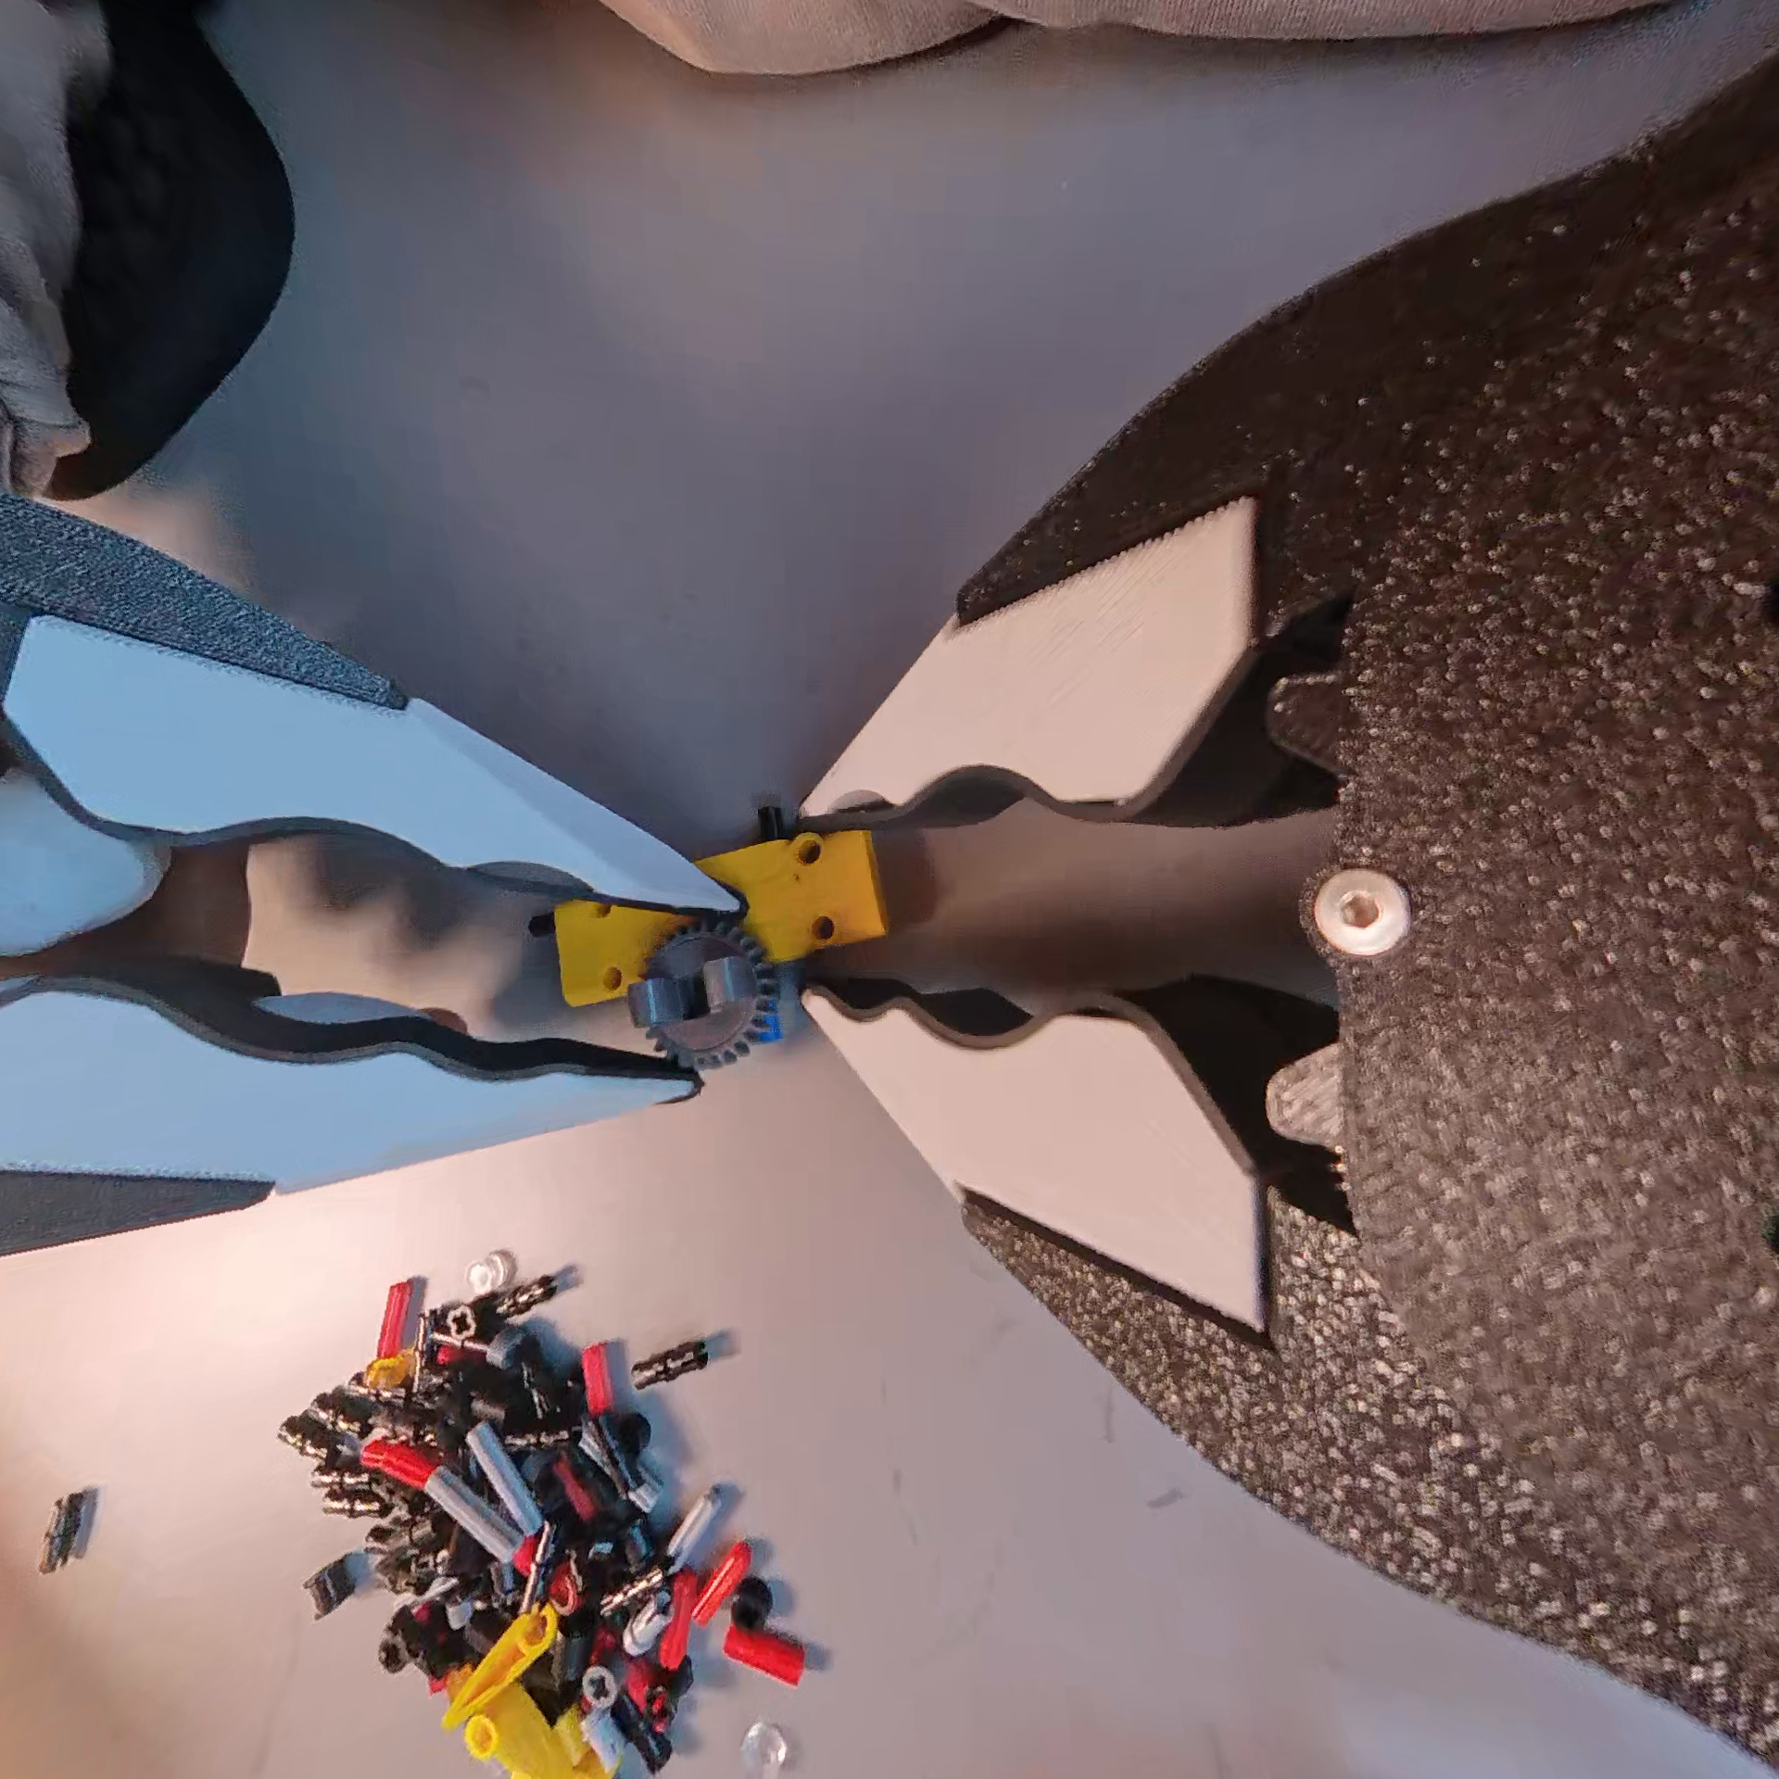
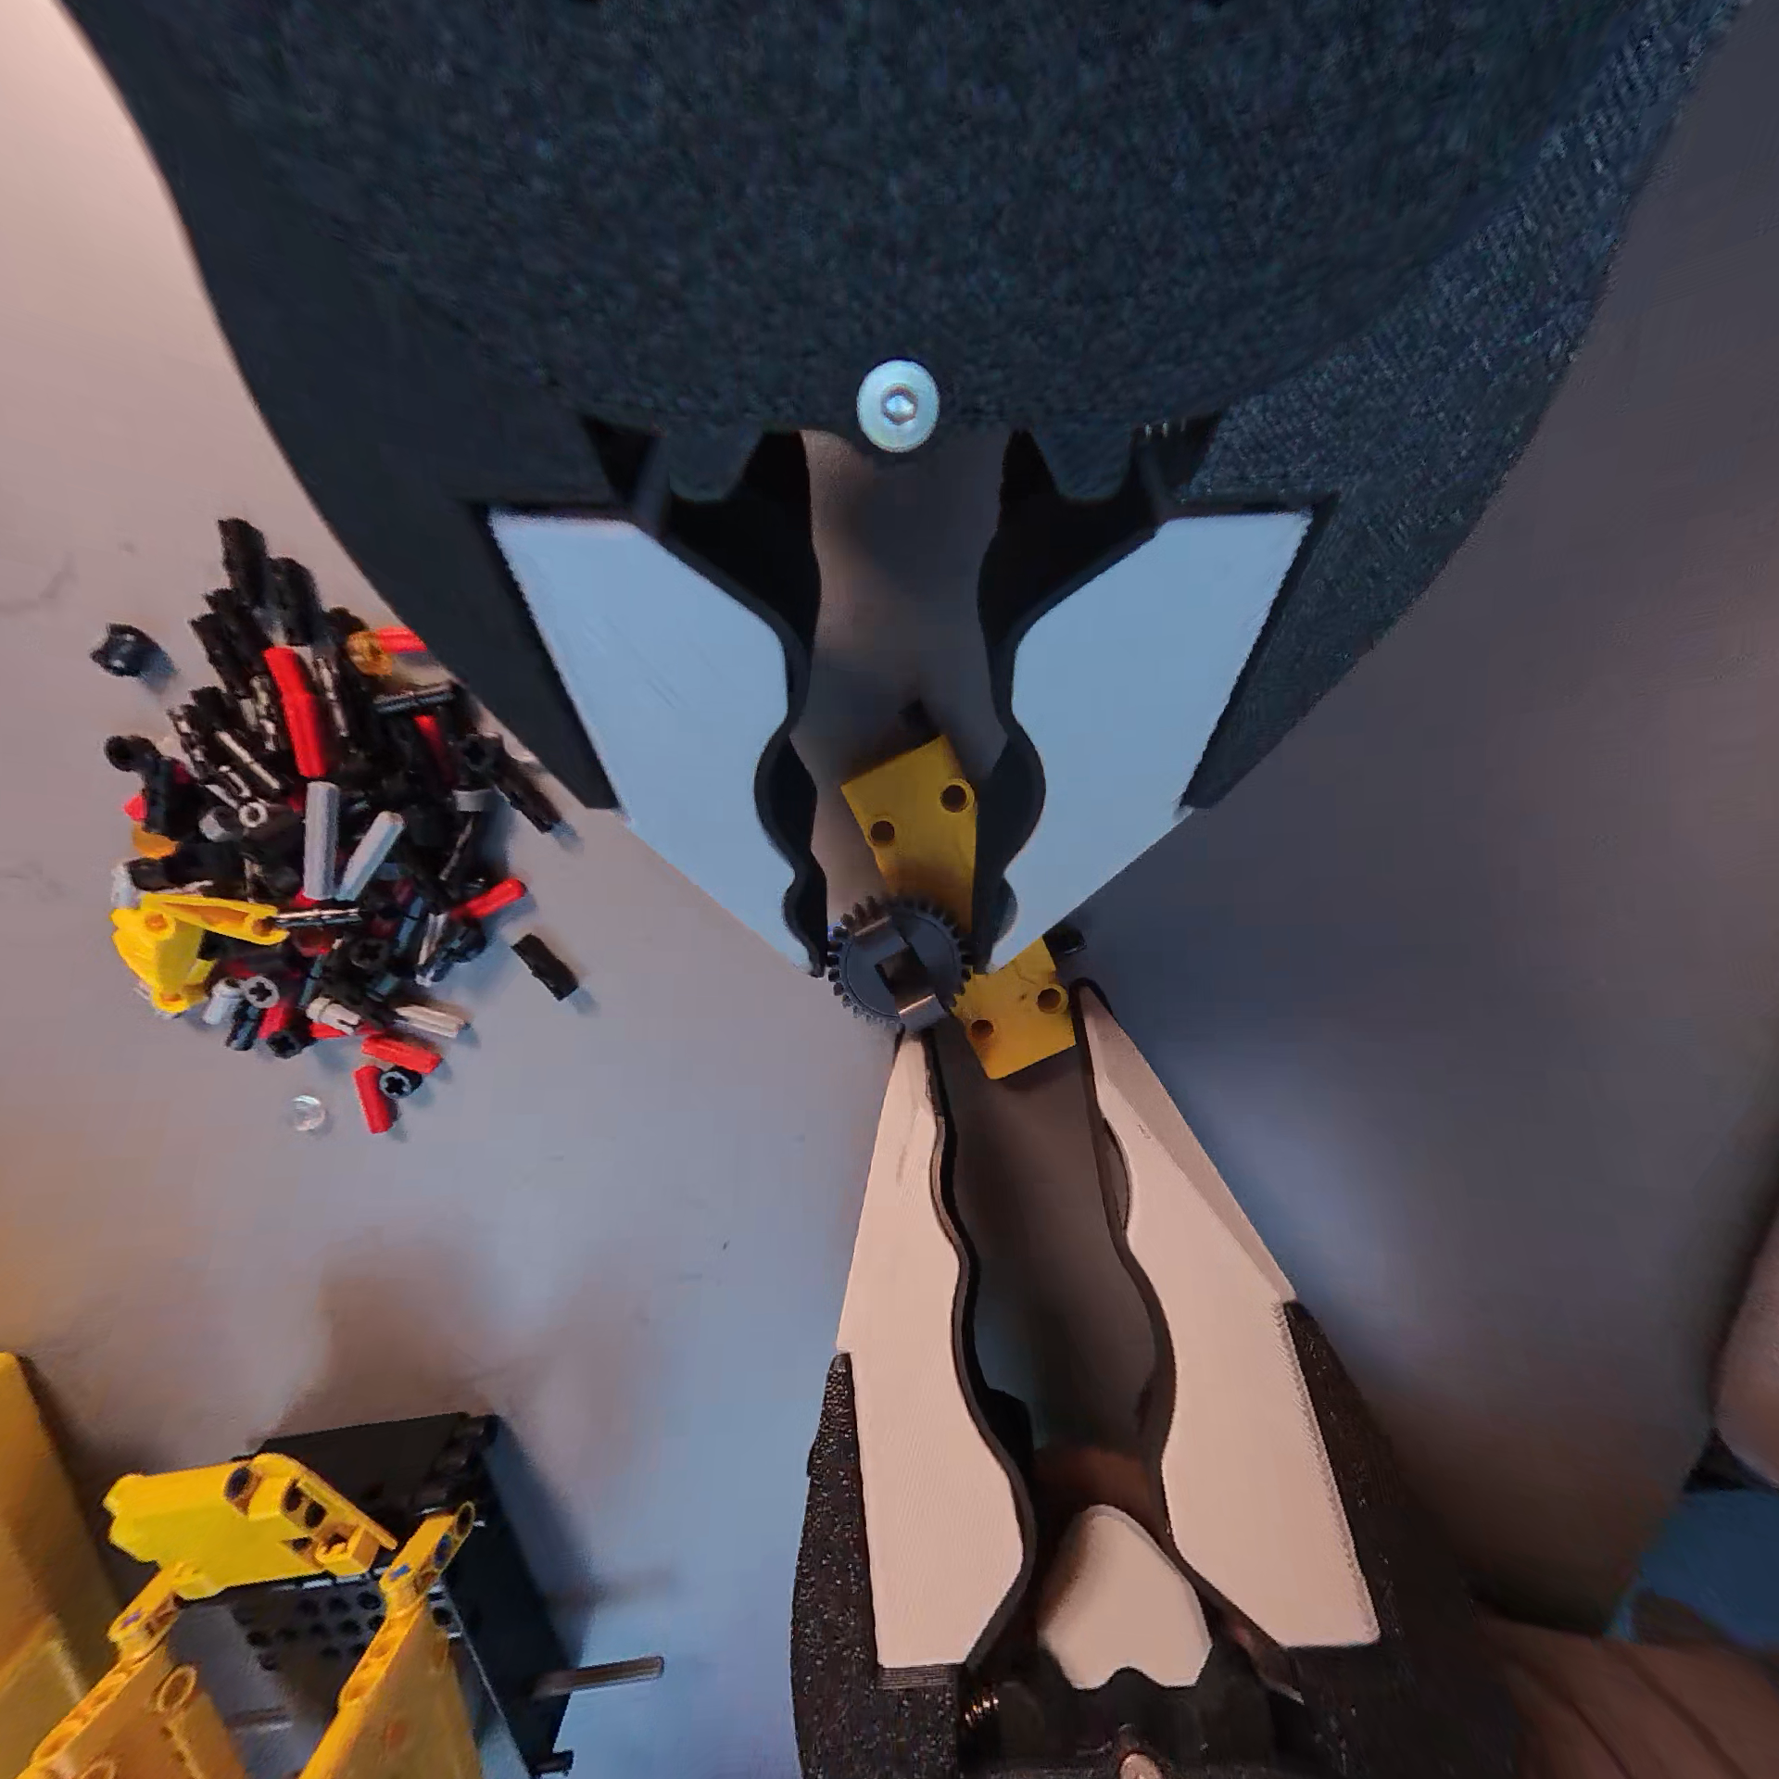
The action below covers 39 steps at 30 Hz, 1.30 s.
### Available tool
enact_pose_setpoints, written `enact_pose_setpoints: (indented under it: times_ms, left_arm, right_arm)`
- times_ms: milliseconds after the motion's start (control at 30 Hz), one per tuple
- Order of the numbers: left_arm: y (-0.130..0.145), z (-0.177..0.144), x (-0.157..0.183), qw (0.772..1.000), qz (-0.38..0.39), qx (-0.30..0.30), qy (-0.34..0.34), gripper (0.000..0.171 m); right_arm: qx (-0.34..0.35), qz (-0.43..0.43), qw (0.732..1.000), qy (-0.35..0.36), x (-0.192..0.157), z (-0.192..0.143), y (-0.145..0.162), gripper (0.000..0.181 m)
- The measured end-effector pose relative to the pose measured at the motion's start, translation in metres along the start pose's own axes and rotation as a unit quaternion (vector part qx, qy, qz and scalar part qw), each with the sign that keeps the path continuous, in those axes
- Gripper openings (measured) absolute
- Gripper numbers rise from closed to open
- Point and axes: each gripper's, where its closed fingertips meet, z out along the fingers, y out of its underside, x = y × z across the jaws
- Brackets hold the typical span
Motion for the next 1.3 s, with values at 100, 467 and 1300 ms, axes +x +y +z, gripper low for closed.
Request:
enact_pose_setpoints:
  times_ms: [100, 467, 1300]
  left_arm:
    - [-0.01, -0.009, -0.002, 0.999, -0.011, 0.04, 0.0, 0.031]
    - [-0.075, -0.064, 0.007, 0.942, -0.115, 0.29, 0.126, 0.015]
    - [-0.035, -0.04, -0.029, 0.919, 0.296, 0.053, -0.256, 0.006]
  right_arm:
    - [0.054, -0.039, 0.997, 0.035, 0.003, -0.013, -0.016, 0.028]
    - [0.213, -0.259, 0.909, 0.249, -0.005, -0.064, -0.092, 0.028]
    - [0.076, -0.262, 0.942, 0.195, -0.009, -0.028, -0.053, 0.025]
